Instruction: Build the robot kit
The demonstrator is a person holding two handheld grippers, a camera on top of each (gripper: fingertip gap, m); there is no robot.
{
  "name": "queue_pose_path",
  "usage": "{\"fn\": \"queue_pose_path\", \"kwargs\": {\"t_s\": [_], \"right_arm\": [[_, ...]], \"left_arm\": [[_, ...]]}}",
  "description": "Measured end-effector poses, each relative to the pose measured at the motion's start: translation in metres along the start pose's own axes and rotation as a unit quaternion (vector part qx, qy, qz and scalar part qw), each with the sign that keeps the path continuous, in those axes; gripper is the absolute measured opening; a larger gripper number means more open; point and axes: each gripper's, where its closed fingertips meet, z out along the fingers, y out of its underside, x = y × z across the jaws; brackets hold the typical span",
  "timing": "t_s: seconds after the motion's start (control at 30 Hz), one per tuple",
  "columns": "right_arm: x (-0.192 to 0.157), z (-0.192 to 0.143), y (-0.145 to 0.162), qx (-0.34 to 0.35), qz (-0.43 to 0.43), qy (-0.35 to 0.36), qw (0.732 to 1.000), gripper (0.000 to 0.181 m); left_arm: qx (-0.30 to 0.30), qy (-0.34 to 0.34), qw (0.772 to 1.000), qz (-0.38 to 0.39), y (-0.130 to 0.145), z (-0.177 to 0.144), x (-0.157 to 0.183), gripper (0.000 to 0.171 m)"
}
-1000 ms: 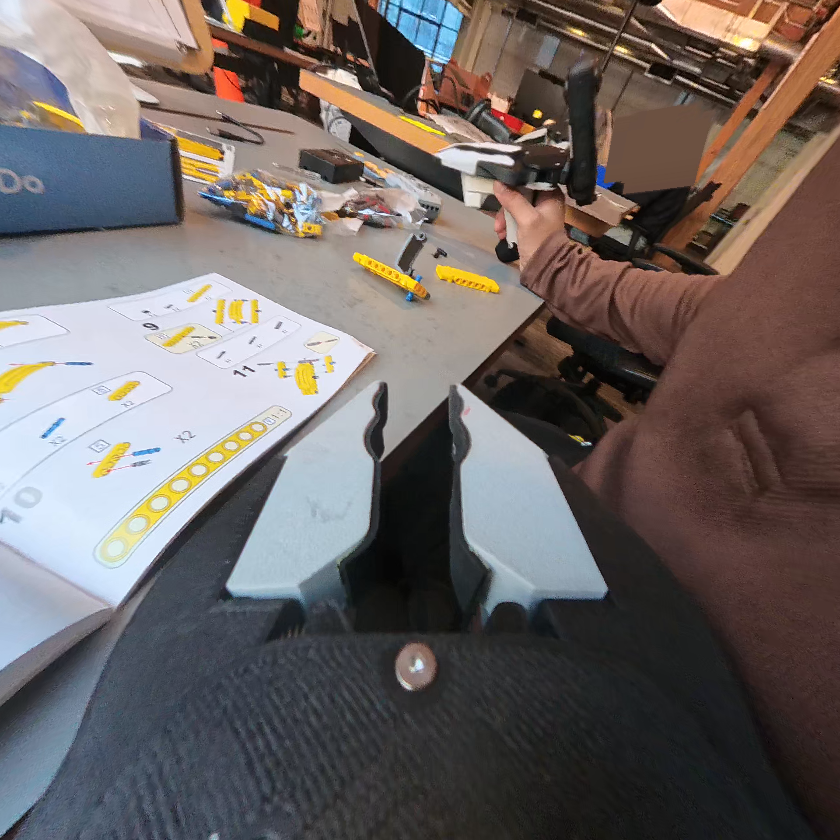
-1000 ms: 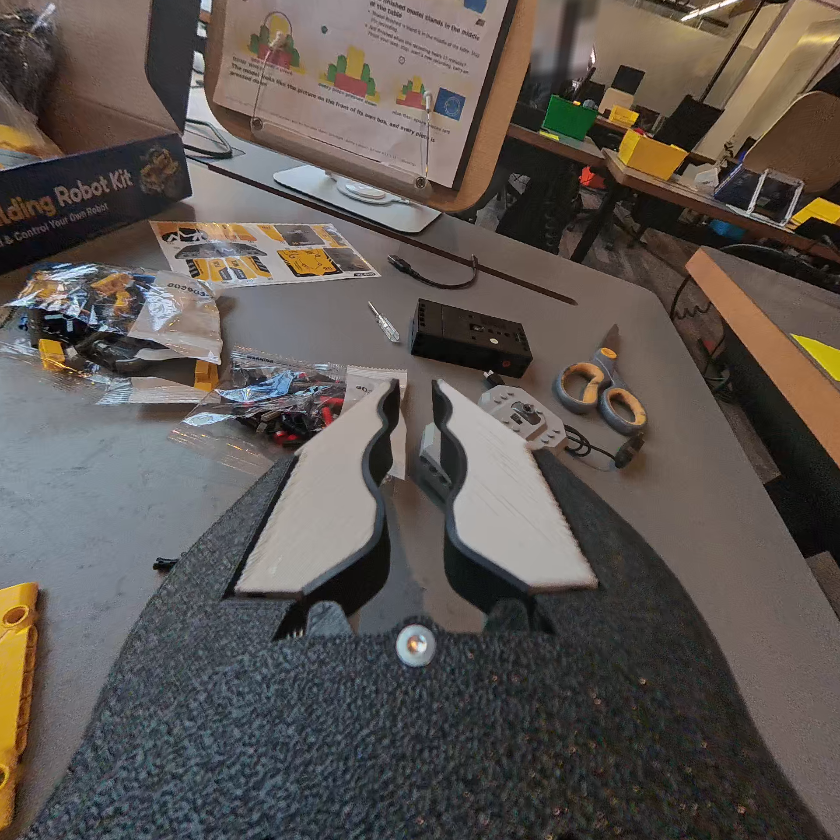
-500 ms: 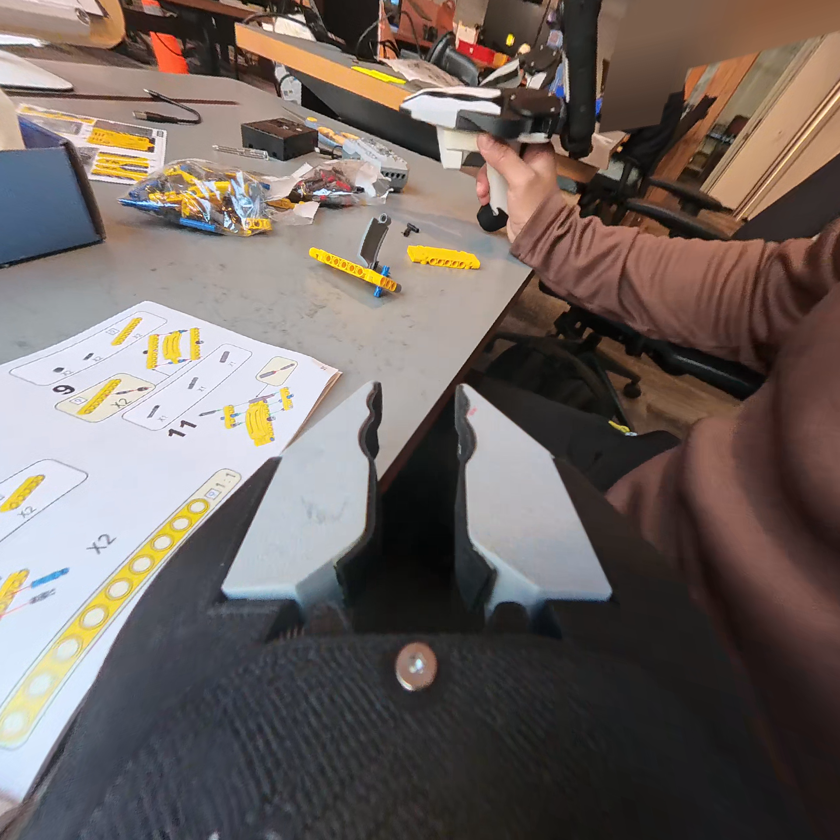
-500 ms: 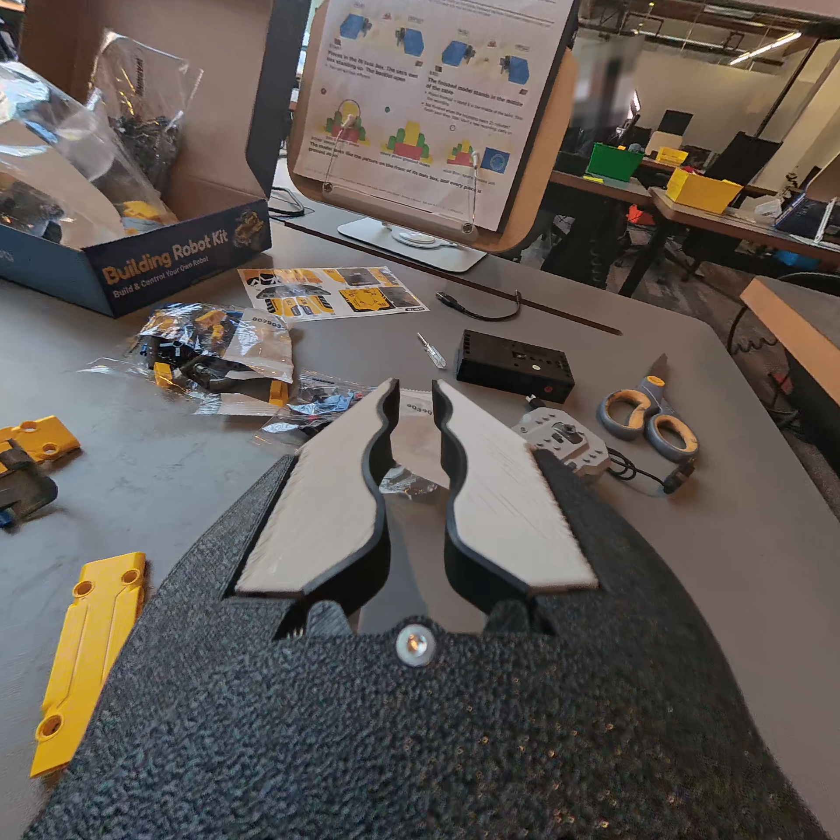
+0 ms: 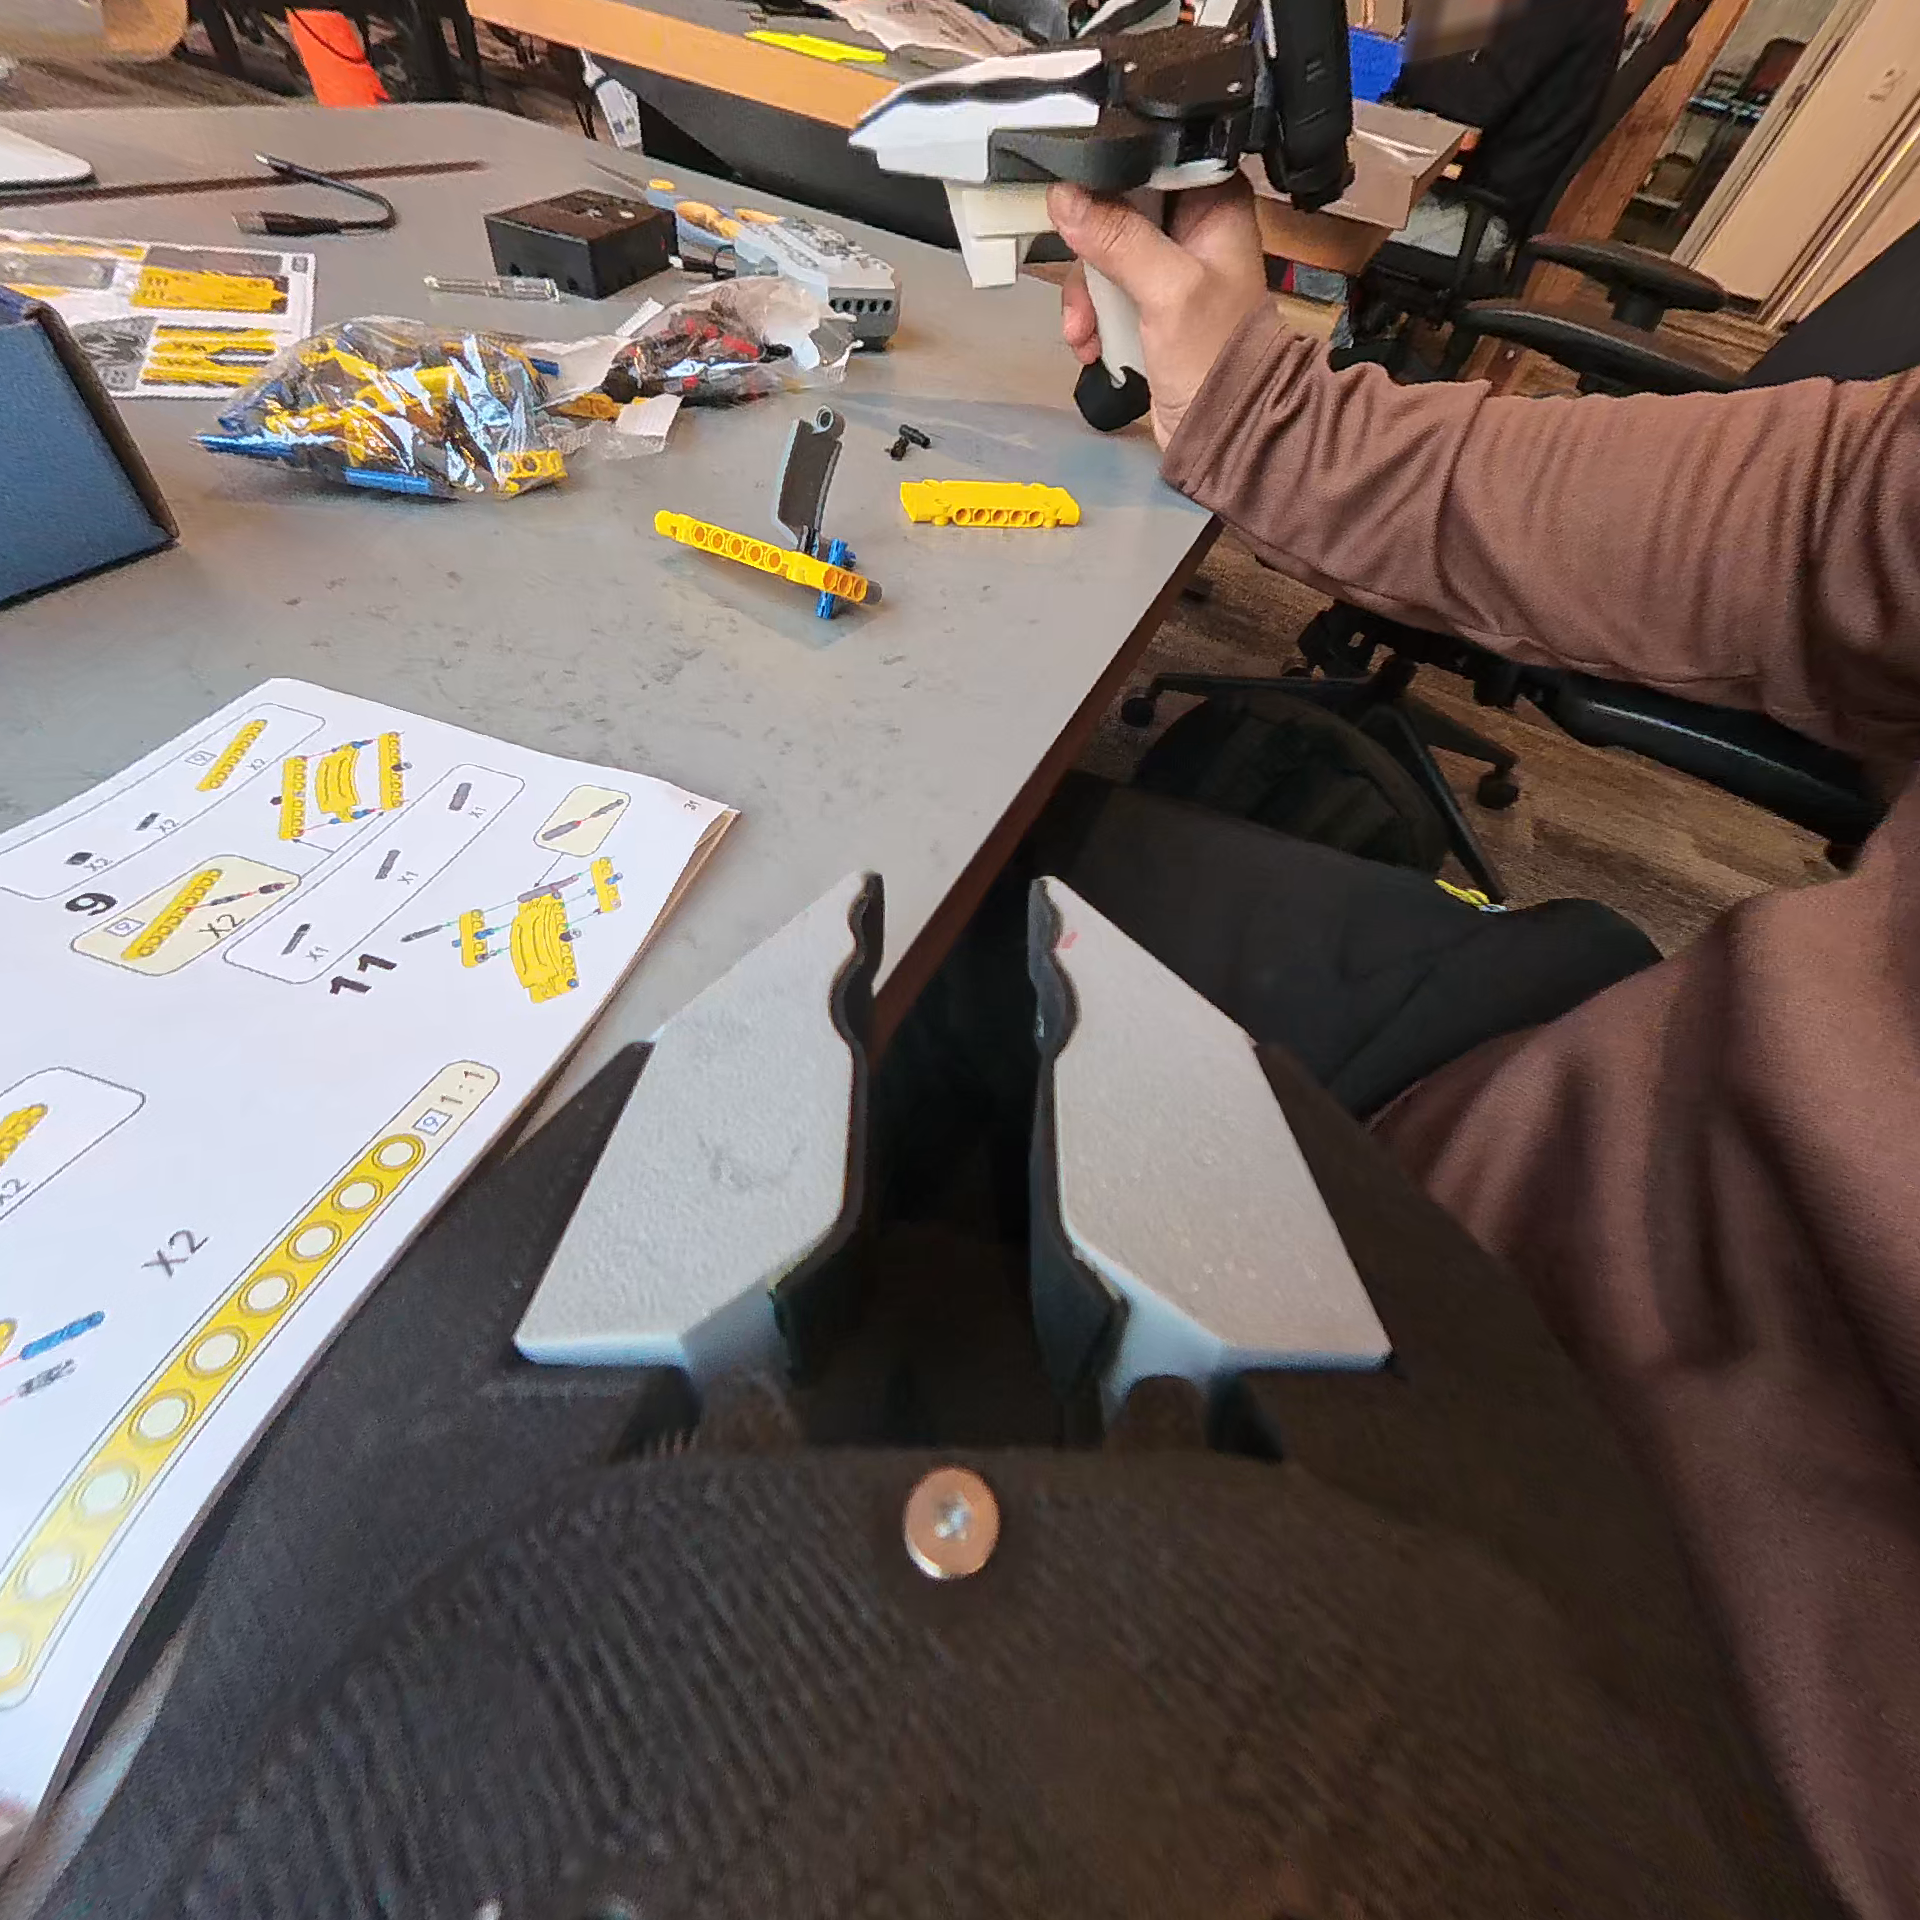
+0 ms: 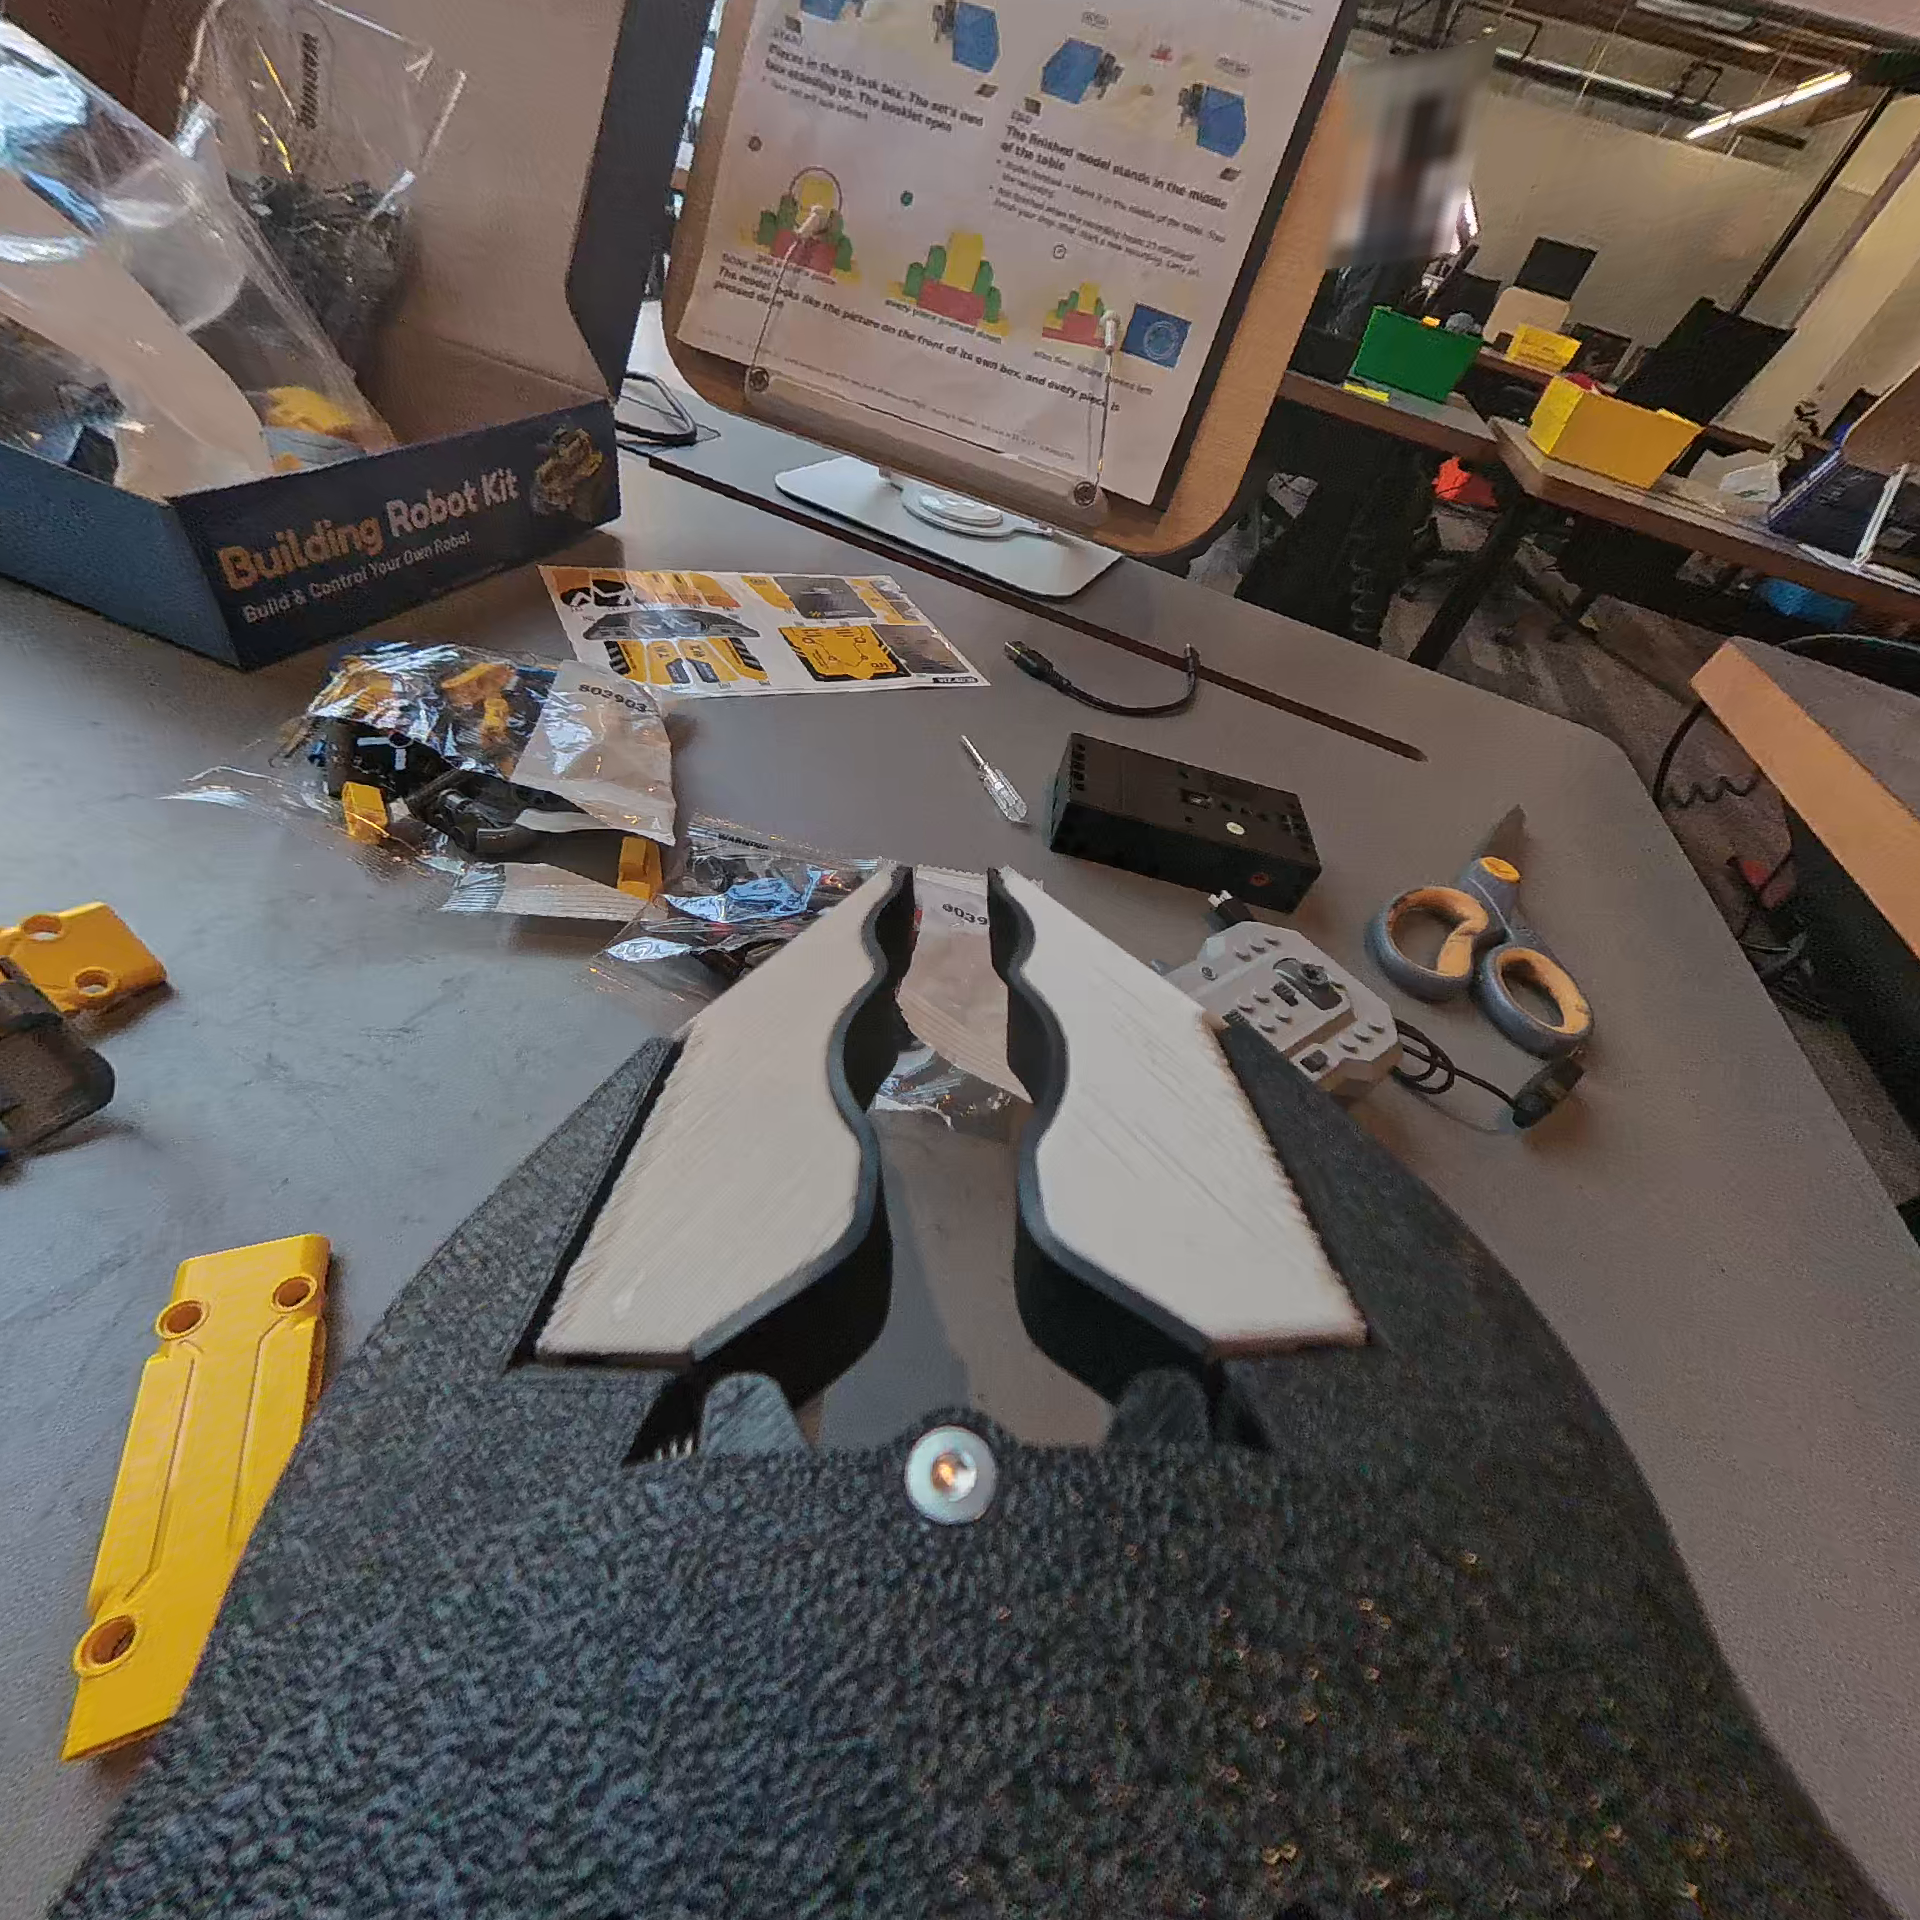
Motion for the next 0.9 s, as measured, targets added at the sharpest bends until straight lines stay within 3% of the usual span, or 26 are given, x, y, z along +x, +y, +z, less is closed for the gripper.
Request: {"fn": "queue_pose_path", "kwargs": {"t_s": [0.9], "right_arm": [[0.001, 0.005, 0.004, -0.014, -0.014, 0.010, 1.000, 0.014]], "left_arm": [[-0.017, 0.022, 0.999, -0.033, 0.010, -0.004, 0.005, 0.020]]}}
